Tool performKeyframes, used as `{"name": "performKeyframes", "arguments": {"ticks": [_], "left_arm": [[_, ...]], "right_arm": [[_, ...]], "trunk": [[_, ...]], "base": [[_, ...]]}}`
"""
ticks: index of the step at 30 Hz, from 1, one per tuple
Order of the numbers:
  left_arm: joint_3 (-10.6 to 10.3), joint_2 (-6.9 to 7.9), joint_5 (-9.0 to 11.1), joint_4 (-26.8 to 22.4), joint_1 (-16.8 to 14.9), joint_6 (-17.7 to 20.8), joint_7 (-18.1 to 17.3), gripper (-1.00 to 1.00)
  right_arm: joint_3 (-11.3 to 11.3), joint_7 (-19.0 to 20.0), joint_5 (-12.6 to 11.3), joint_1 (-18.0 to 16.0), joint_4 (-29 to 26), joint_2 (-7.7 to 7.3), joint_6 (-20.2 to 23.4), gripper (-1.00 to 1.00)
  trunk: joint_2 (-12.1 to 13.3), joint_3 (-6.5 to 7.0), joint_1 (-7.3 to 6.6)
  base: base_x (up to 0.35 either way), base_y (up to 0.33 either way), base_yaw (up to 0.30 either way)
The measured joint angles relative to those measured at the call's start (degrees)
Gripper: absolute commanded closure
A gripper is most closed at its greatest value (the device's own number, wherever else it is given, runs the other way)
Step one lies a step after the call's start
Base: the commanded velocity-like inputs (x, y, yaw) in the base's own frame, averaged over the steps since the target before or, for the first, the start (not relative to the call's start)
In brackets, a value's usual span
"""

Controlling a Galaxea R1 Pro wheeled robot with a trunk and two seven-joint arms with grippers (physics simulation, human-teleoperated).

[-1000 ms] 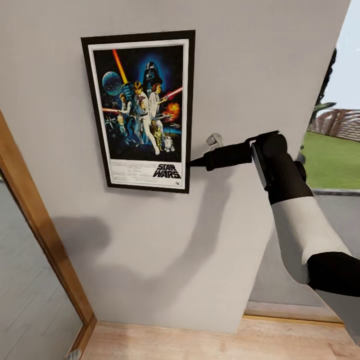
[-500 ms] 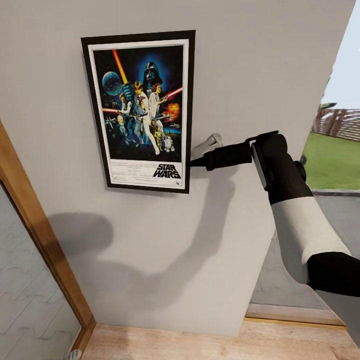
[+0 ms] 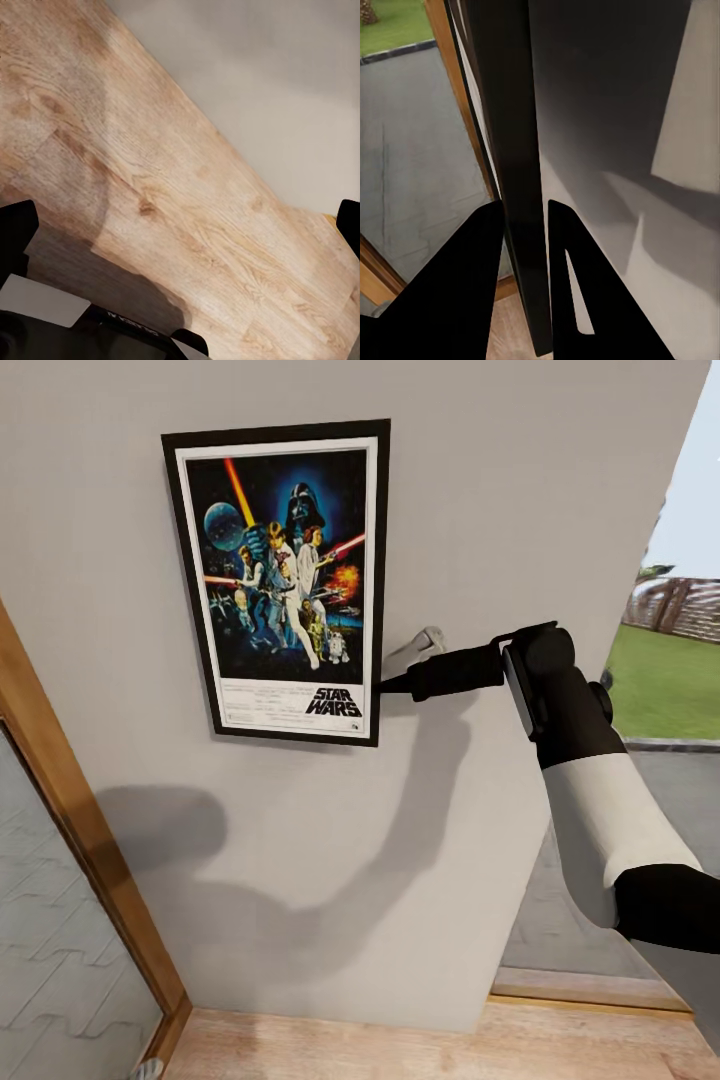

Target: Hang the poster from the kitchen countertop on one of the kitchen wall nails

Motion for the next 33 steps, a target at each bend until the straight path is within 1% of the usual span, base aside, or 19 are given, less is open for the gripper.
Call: {"name": "performKeyframes", "arguments": {"ticks": [19,29,33], "left_arm": [[0.0,0.04,0.0,0.0,0.0,0.0,0.0,-1.0],[0.0,0.04,0.0,0.0,0.0,0.0,0.0,-1.0],[0.0,0.04,0.0,0.0,0.0,0.0,0.0,-1.0]], "right_arm": [[0.01,-0.02,-0.05,0.06,0.0,0.0,-0.16,1.0],[0.0,-0.01,-0.05,0.06,0.0,0.0,-0.18,1.0],[0.0,0.0,-0.05,0.06,-0.01,-0.01,-0.18,1.0]], "trunk": [[0.0,0.0,0.0],[0.0,0.0,0.0],[0.0,0.0,0.0]], "base": [[0.0,0.0,0.0],[0.0,0.018,0.0],[0.0,0.103,0.0]]}}
